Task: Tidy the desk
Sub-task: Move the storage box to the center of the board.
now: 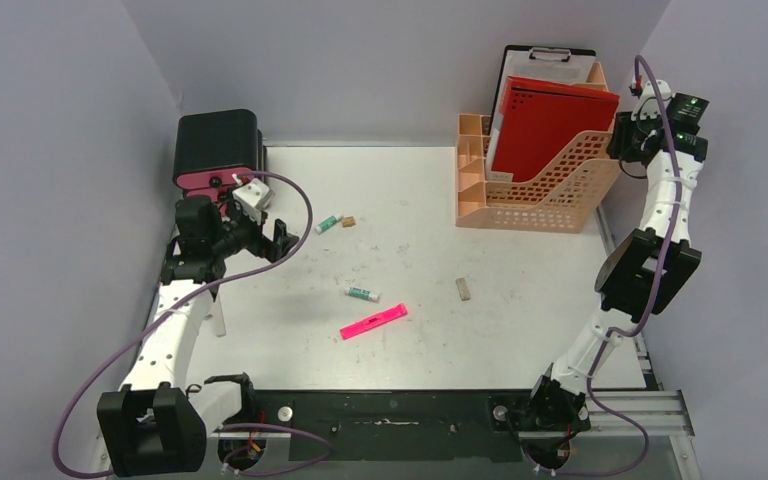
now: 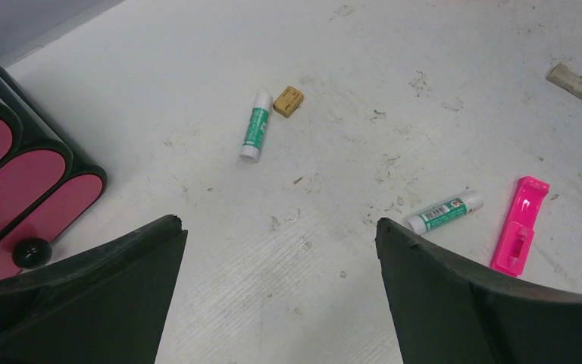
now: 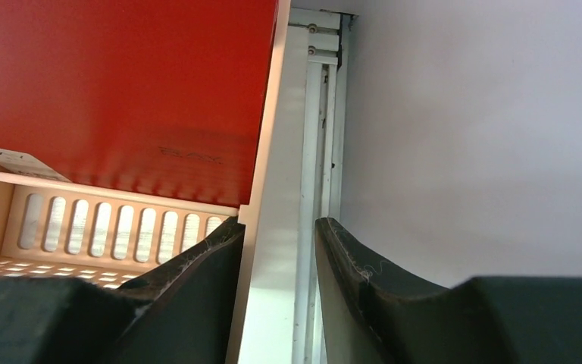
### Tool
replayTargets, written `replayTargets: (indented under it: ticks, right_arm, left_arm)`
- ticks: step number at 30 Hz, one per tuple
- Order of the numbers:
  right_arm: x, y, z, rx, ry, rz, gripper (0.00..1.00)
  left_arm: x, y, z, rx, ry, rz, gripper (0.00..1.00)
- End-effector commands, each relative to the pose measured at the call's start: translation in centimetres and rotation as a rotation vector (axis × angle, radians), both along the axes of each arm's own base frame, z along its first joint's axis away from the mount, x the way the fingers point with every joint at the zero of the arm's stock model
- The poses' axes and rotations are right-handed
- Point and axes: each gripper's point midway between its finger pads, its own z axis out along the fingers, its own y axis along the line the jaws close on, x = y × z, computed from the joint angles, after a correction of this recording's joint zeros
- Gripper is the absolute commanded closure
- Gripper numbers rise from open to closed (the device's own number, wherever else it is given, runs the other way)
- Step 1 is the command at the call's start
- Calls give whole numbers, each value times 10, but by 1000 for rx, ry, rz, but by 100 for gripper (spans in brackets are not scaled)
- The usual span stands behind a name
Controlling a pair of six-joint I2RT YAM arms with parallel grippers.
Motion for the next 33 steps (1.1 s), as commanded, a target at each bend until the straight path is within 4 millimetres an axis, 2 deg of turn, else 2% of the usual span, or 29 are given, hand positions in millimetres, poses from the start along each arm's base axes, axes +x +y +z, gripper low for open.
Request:
replayTargets:
  ticks: [1,2,4,7,10,11,12,15,20,23,24,26,28,31,33]
  right_arm:
    - [14,-38,53,-187,-135,-36,74]
    - [12,-35,59,-191,-142,-28,65]
    - [3,-28,76,-202,-167,-15,41]
    - [-19,-16,109,-243,-234,-23,26]
    - [-43,-3,143,-299,-306,-50,25]
    - [-55,7,160,-311,-342,-50,25]
    - [-63,18,167,-312,-362,-34,26]
    - [-85,72,180,-292,-426,83,30]
    - [-100,185,146,-255,-427,311,30]
    - [-98,241,108,-227,-387,443,32]
    - [-95,254,90,-227,-359,470,35]
    - [-87,268,58,-250,-312,489,42]
    - [-78,273,26,-295,-267,480,51]
    - [-63,267,-10,-353,-229,410,65]
    - [-58,260,-31,-379,-205,371,69]
  left_arm:
    - [3,0,5,-24,-21,-11,4]
    - [3,0,5,-24,-20,-10,4]
    - [3,1,5,-27,-19,-7,4]
    - [3,3,5,-33,-14,-2,4]
    - [3,3,5,-39,-12,-5,4]
    - [3,4,5,-40,-11,-4,4]
    - [3,4,5,-42,-13,-5,4]
    - [2,6,5,-46,-13,-1,4]
    - [1,7,4,-57,-12,-4,4]
    - [0,6,3,-63,-13,-12,4]
    - [0,6,3,-65,-15,-13,4]
    - [-1,6,3,-69,-16,-15,4]
    - [-1,8,2,-74,-16,-18,4]
    - [-1,9,2,-89,-15,-21,4]
    - [-1,10,2,-100,-14,-24,4]
